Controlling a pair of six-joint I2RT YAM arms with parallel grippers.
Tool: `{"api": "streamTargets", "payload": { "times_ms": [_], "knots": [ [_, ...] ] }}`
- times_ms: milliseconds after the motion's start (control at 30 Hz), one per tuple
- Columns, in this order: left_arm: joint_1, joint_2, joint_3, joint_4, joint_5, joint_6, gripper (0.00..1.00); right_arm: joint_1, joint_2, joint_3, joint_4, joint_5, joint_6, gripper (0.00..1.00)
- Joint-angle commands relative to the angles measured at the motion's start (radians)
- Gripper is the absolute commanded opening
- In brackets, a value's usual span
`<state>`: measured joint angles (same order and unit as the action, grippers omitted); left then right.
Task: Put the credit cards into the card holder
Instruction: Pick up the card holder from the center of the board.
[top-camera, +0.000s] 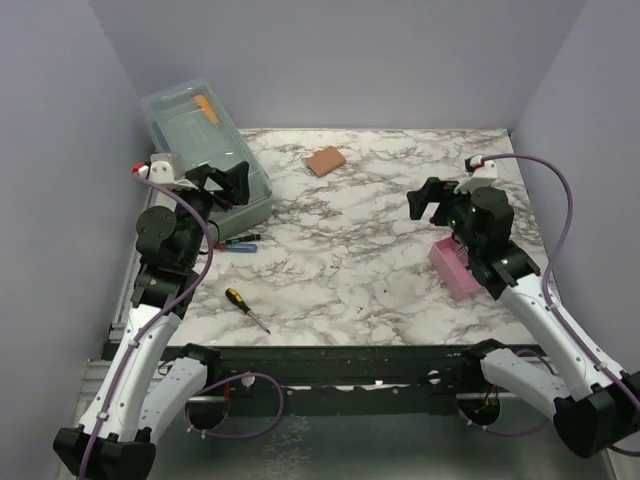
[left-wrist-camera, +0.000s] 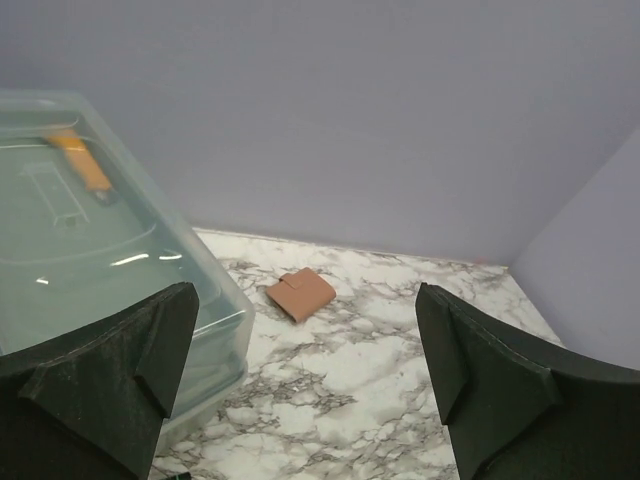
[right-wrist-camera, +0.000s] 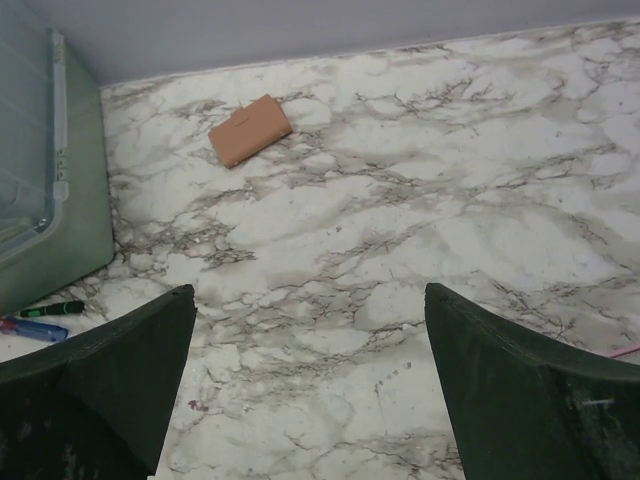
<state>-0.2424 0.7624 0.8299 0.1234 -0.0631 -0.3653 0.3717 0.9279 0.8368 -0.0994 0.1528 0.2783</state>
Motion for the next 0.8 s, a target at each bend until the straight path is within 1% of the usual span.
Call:
{"api": "streamTargets", "payload": {
  "times_ms": [0,100,167,300,433,533,633,700,767],
  "knots": [
    [0.003,0.047,0.049,-0.031,0.125,0.047,0.99,0.004,0.096,0.038,0.041,0.038,0.051,1.00],
    [0.003,0.087,0.067,-0.059,0.147,0.058,0.99,0.004,0.215,0.085,0.081,0.011,0.106,1.00],
    [0.003,0.119,0.080,-0.077,0.162,0.061,0.99,0.004,0.292,0.097,0.161,-0.020,0.149,1.00],
    [0.001,0.181,0.089,-0.087,0.173,0.071,0.99,0.004,0.487,0.183,0.237,-0.037,0.289,1.00],
    [0.003,0.243,0.096,-0.088,0.186,0.104,0.99,0.004,0.678,0.240,0.396,-0.114,0.406,1.00],
    [0.004,0.275,0.099,-0.088,0.208,0.127,0.99,0.004,0.845,0.358,0.436,-0.173,0.491,0.98],
    [0.003,0.277,0.081,-0.083,0.255,0.144,0.99,0.004,1.003,0.476,0.458,-0.208,0.576,0.96],
    [0.003,0.258,0.047,-0.061,0.274,0.141,0.99,0.004,1.102,0.560,0.448,-0.212,0.629,0.93],
    [0.003,0.229,0.007,-0.030,0.291,0.132,0.99,0.004,1.203,0.673,0.403,-0.217,0.672,0.92]
  ]
}}
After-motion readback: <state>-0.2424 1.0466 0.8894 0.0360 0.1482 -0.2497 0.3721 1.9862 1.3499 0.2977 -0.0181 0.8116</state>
